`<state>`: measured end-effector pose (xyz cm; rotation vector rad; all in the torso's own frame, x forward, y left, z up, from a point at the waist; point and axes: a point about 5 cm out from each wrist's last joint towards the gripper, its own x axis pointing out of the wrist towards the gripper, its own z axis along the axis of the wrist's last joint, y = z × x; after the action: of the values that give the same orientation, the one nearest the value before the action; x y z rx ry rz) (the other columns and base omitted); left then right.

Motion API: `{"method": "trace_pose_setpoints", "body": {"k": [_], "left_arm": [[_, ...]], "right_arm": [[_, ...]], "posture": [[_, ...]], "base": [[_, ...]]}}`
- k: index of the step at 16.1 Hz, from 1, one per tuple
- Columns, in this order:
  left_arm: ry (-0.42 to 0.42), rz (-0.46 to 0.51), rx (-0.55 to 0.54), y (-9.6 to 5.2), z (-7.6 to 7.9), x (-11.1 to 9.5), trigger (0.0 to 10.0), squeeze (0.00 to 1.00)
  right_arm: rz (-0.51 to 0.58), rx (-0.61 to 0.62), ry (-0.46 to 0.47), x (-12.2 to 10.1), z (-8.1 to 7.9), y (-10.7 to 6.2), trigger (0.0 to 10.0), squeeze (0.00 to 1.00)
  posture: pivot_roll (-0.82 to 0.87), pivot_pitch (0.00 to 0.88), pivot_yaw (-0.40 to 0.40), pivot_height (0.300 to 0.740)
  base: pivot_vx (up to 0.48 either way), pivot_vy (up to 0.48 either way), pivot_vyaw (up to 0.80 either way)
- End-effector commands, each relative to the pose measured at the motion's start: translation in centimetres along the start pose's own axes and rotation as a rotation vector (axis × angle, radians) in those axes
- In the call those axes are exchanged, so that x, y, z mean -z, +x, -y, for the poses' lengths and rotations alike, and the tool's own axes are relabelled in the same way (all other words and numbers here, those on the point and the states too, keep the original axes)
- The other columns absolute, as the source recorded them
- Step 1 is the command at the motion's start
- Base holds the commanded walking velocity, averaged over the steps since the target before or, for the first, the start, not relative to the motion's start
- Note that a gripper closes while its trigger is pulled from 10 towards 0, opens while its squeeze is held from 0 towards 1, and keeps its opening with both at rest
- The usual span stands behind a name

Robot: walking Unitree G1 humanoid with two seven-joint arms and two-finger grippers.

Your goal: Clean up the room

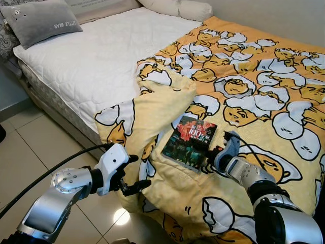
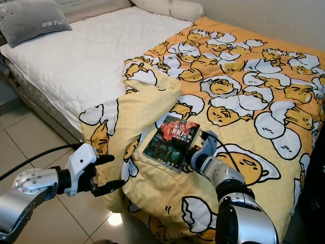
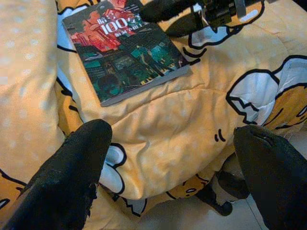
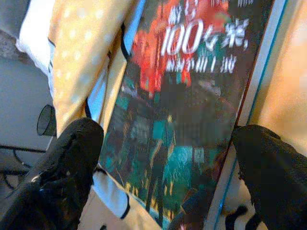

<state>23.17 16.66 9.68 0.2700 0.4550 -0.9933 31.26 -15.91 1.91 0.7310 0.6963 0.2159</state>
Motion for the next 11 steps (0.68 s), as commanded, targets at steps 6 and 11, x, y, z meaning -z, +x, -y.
{"method": "trace_pose_setpoints", "body": {"k": [6,11], "left_arm": [[0.018,-0.005,0.022,-0.1,0.1,-0.4,10.0,0.00],[0.014,-0.014,0.030,0.0,0.2,-0.3,10.0,0.00]], "right_arm": [[-0.018,0.077,-0.017,0.9,0.4,0.3,10.0,1.00],[-0.100,0.078,-0.026,3.3,0.0,0.8,10.0,0.00]], "posture": [[0.02,0.000,-0.023,0.740],[0.03,0.000,-0.016,0.740]], "base": [[0.000,0.000,0.00],[0.000,0.000,0.00]]}}
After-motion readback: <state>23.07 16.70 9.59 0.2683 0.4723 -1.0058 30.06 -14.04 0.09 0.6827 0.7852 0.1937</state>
